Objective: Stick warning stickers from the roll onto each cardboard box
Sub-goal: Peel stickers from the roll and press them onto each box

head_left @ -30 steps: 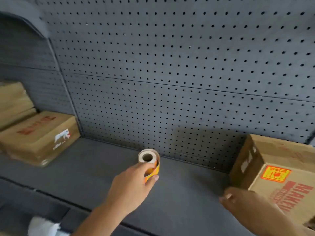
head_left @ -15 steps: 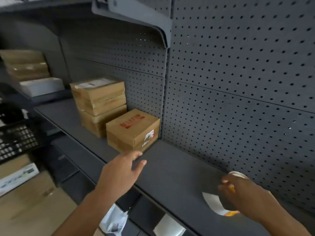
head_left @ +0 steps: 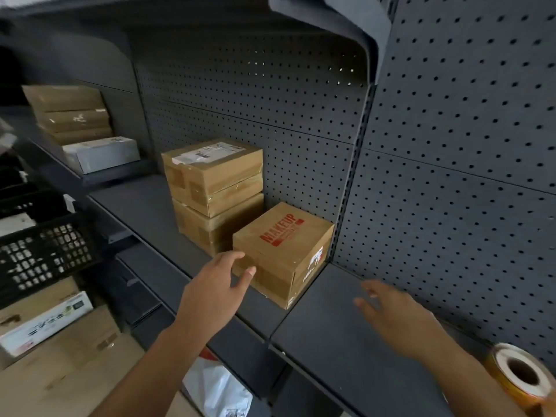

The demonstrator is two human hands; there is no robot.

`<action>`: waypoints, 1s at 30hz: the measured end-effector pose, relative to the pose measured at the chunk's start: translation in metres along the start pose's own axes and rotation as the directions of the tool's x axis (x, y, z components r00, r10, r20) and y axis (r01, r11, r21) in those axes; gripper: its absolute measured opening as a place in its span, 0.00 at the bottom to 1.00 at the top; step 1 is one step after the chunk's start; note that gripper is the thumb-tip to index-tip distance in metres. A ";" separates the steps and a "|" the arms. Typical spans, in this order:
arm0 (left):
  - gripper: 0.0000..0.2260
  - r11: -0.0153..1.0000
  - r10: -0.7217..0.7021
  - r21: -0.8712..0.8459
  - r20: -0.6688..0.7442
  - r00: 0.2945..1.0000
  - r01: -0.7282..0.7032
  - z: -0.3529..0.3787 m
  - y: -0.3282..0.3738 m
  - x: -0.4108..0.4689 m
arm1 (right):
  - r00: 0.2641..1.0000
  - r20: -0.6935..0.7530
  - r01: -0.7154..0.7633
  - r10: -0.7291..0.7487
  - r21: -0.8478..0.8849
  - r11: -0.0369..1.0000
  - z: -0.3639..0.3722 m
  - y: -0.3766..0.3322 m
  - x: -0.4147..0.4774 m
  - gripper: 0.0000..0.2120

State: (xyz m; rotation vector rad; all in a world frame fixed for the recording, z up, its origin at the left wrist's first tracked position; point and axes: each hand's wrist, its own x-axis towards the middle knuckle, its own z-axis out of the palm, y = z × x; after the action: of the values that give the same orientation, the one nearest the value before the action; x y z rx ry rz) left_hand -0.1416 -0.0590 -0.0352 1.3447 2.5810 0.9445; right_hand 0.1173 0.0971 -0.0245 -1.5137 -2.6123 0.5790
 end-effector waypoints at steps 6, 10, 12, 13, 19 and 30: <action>0.24 0.921 -0.212 -0.319 0.070 0.975 0.223 0.018 -0.030 0.051 | 0.997 0.073 -0.048 0.018 0.435 0.899 0.015 -0.024 0.054 0.27; 0.23 0.811 -0.335 -0.466 0.124 0.934 0.353 0.024 -0.034 0.086 | 0.988 0.148 -0.135 0.053 0.624 0.770 0.029 -0.043 0.084 0.32; 0.23 0.782 -0.380 -0.474 0.150 0.913 0.404 0.030 -0.035 0.099 | 0.976 0.194 -0.206 0.096 0.687 0.697 0.036 -0.050 0.094 0.34; 0.24 0.787 -0.390 -0.456 0.155 0.908 0.416 0.032 -0.036 0.105 | 0.968 0.219 -0.244 0.121 0.711 0.660 0.038 -0.054 0.099 0.35; 0.25 0.739 -0.395 -0.441 0.330 0.857 0.510 0.039 -0.030 0.148 | 0.923 0.316 -0.384 0.221 0.799 0.462 0.046 -0.075 0.122 0.41; 0.12 0.815 -0.065 -0.464 0.521 0.851 0.347 0.029 -0.044 0.160 | 0.929 0.261 -0.345 0.263 0.870 0.353 0.056 -0.101 0.119 0.17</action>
State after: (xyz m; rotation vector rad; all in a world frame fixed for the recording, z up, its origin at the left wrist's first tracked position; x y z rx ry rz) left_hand -0.2606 0.0592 -0.0509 0.9451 1.8337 1.0293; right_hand -0.0408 0.1371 -0.0563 -1.4785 -1.3979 1.7554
